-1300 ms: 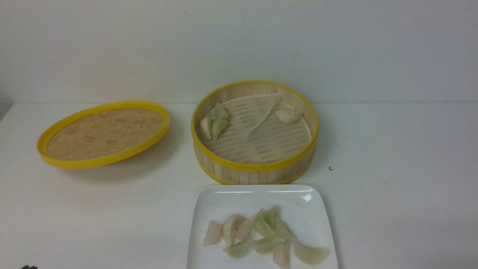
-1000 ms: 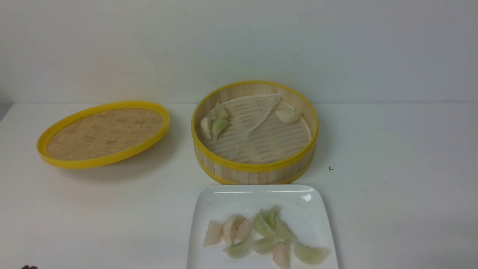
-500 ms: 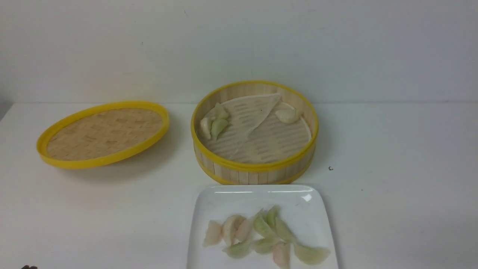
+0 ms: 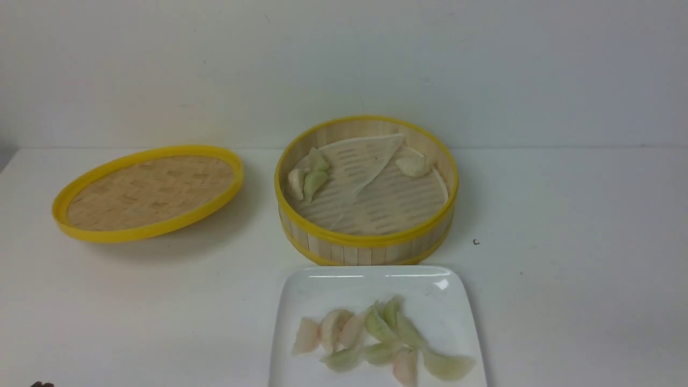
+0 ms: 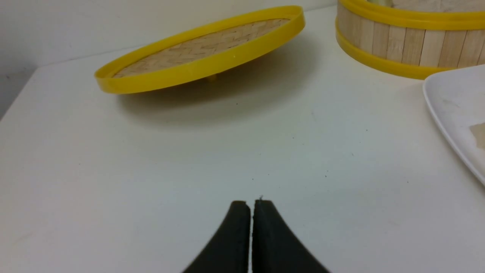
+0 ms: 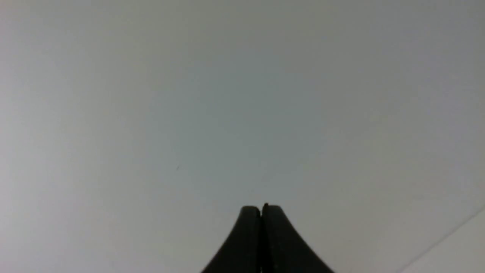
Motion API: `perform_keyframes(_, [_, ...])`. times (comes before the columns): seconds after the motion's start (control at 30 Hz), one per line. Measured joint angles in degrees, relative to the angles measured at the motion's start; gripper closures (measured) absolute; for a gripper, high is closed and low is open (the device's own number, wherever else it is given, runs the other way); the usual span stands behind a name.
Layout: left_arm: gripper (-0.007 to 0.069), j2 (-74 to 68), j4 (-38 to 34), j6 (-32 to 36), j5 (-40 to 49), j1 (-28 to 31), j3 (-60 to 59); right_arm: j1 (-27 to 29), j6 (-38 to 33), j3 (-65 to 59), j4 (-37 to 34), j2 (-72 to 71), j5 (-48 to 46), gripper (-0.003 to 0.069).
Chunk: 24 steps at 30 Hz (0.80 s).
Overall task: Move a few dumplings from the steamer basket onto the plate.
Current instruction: Use the right arm to grab a dumpling from inside the steamer
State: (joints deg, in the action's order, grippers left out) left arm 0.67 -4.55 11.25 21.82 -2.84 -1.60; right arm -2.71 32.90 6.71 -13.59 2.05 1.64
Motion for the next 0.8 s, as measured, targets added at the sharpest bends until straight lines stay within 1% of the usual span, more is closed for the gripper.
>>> perform_keyframes(0.07, [0.0631,0.0,0.0,0.0,0.0,0.0,0.0,-2.6,0.0,7.9,6.3,5.1,-8.8,0.0673])
perform_keyframes(0.1, [0.0631,0.0,0.0,0.0,0.0,0.0,0.0,-4.9,-0.7,14.5,10.2,9.6,-14.8,0.0673])
perform_keyframes(0.13, [0.0631,0.0,0.0,0.0,0.0,0.0,0.0,-5.7,-1.1,15.5,10.6,11.2,-15.8,0.0673])
perform_keyframes(0.2, [0.0631,0.0,0.0,0.0,0.0,0.0,0.0,-11.7,-5.6,26.4,13.6,23.1,-29.2,0.0673])
perform_keyframes(0.3, [0.0631,0.0,0.0,0.0,0.0,0.0,0.0,-18.1,-14.2,38.2,16.1,36.7,-41.8,0.0673])
perform_keyframes(0.33, [0.0631,0.0,0.0,0.0,0.0,0.0,0.0,-20.0,-16.5,41.8,16.7,41.4,-44.9,0.0673])
perform_keyframes(0.37, [0.0631,0.0,0.0,0.0,0.0,0.0,0.0,-20.3,-16.9,42.5,16.8,42.4,-44.9,0.0673])
perform_keyframes(0.4, [0.0631,0.0,0.0,0.0,0.0,0.0,0.0,-21.5,-18.5,45.3,17.2,46.1,-47.5,0.0673])
perform_keyframes(0.43, [0.0631,0.0,0.0,0.0,0.0,0.0,0.0,-23.1,-20.6,50.9,17.8,52.3,-50.4,0.0673])
perform_keyframes(0.53, [0.0631,0.0,0.0,0.0,0.0,0.0,0.0,-24.7,-25.9,61.5,17.4,65.6,-56.1,0.0673])
perform_keyframes(0.6, [0.0631,0.0,0.0,0.0,0.0,0.0,0.0,-24.7,-29.5,68.6,15.9,72.3,-59.1,0.0673])
perform_keyframes(0.63, [0.0631,0.0,0.0,0.0,0.0,0.0,0.0,-24.7,-30.3,69.3,15.7,73.7,-59.4,0.0673])
perform_keyframes(0.7, [0.0631,0.0,0.0,0.0,0.0,0.0,0.0,-24.7,-35.1,78.8,13.6,82.2,-64.1,0.0673])
perform_keyframes(0.73, [0.0631,0.0,0.0,0.0,0.0,0.0,0.0,-24.7,-35.9,79.6,13.1,83.7,-64.8,0.0673])
perform_keyframes(0.8, [0.0631,0.0,0.0,0.0,0.0,0.0,0.0,-24.7,-40.0,88.8,11.8,91.4,-68.9,0.0673])
